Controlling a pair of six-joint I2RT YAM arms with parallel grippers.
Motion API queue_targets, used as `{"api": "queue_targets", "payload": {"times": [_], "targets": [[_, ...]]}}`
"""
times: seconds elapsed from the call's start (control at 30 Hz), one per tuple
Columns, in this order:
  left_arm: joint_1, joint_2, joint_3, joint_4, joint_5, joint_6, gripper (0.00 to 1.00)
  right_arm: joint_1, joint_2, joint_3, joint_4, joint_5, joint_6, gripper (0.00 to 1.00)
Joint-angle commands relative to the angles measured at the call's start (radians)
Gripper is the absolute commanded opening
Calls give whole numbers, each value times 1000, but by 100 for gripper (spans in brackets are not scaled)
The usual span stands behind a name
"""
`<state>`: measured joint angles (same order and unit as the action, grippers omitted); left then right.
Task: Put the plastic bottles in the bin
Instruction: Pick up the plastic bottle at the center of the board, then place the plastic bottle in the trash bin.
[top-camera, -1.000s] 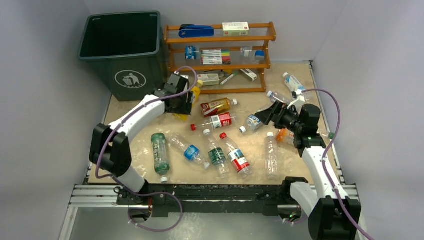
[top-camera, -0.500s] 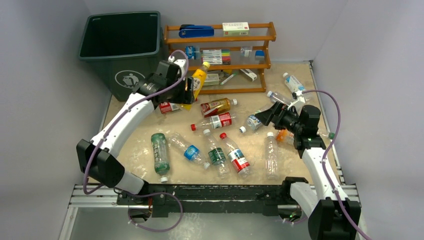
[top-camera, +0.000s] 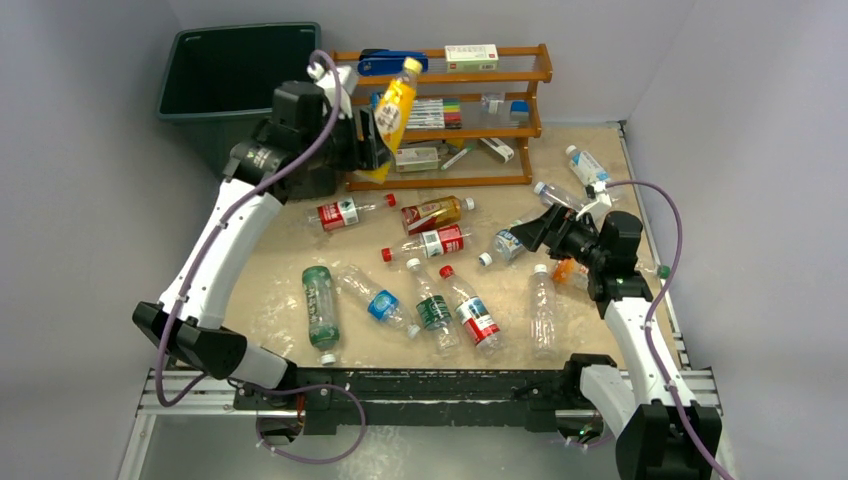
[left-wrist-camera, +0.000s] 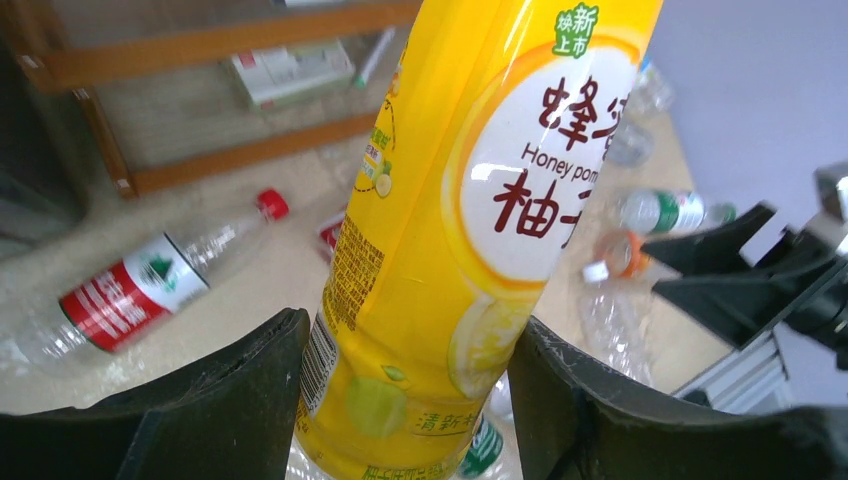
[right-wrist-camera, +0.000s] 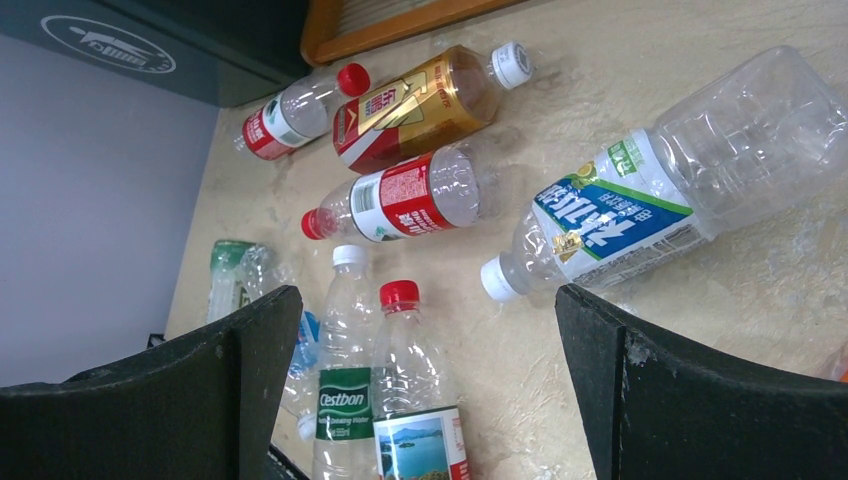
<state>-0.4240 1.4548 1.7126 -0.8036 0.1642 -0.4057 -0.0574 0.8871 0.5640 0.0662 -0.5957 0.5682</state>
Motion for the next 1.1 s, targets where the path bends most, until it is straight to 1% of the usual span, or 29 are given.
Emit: {"api": "queue_targets", "payload": {"times": [0.0,0.2,0.3,0.47,0.63,0.87,1.0,1.07], "targets": [[76,62,149,39,67,-29,50,4,-27,1,30,-30,10,100],[206,153,295,49,123,-58,50,4,-33,2,22,-30,11,100],[245,187,368,57,119,-66,50,4,-32,3,24,-32,12,100],[311,222,444,83,123,-83,50,5,-34,1,16,-27,7,100],[383,212,449,130,148,-109,50,5,-34,-8,17,-27,3,100],[492,205,421,208,91,-130,51,5,-21,-8,30,-32,9,100],[523,223,415,234,33,-128,52,5,-19,-1,25,-29,8,100],[531,238,410,239,27,-125,54,5,-19,-2,24,-29,7,100]]}}
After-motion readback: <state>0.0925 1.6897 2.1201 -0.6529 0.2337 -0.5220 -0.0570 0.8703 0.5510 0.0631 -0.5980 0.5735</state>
